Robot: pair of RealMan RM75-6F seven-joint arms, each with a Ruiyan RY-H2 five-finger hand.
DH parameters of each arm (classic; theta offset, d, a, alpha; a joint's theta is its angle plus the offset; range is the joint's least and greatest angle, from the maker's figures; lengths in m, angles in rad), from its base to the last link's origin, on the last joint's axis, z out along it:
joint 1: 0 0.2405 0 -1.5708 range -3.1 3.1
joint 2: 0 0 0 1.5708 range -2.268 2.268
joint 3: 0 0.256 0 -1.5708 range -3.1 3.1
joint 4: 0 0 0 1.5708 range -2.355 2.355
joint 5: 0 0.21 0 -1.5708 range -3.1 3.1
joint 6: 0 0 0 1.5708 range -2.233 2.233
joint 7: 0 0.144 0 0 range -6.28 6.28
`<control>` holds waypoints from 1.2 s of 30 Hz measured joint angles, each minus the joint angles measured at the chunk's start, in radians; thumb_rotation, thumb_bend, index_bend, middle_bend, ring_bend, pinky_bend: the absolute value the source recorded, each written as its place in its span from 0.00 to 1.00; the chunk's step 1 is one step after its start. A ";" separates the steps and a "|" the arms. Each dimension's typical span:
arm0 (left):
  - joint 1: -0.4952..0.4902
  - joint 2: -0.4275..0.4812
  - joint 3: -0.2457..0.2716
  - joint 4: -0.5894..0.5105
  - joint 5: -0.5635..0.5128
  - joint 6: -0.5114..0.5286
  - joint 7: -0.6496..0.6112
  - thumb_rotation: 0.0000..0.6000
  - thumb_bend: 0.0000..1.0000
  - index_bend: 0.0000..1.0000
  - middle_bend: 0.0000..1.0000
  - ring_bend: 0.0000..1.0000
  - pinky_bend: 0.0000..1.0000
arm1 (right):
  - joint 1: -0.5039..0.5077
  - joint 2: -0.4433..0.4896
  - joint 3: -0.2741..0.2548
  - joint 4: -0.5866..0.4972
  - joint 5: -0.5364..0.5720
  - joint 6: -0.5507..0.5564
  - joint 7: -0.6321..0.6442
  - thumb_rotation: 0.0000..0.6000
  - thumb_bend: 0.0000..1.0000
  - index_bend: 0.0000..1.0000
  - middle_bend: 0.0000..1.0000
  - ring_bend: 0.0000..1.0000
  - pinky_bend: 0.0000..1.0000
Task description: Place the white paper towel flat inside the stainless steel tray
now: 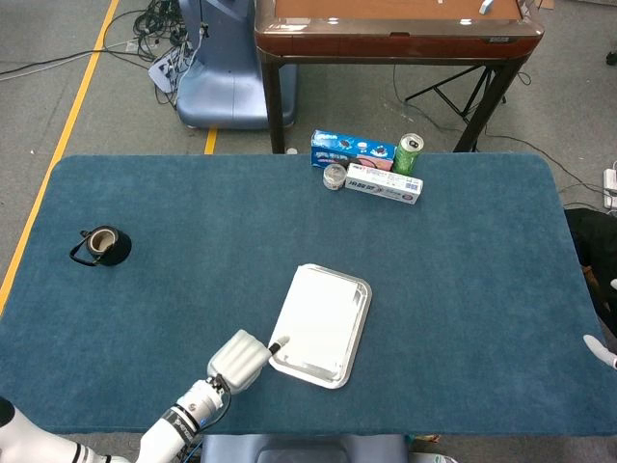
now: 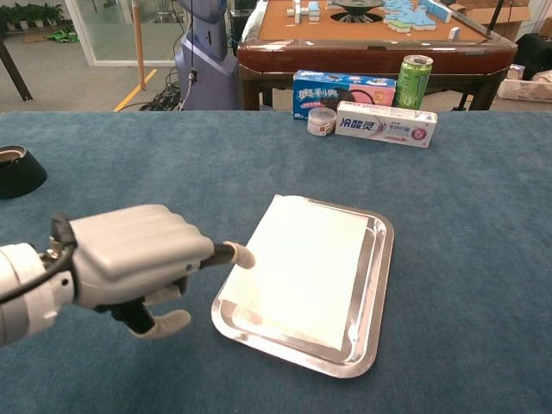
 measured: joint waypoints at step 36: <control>0.551 0.426 0.037 0.123 0.357 0.434 -0.620 1.00 0.45 0.26 0.29 0.27 0.46 | 0.110 -0.124 -0.020 0.024 0.127 -0.220 -0.219 1.00 0.12 0.33 0.35 0.25 0.41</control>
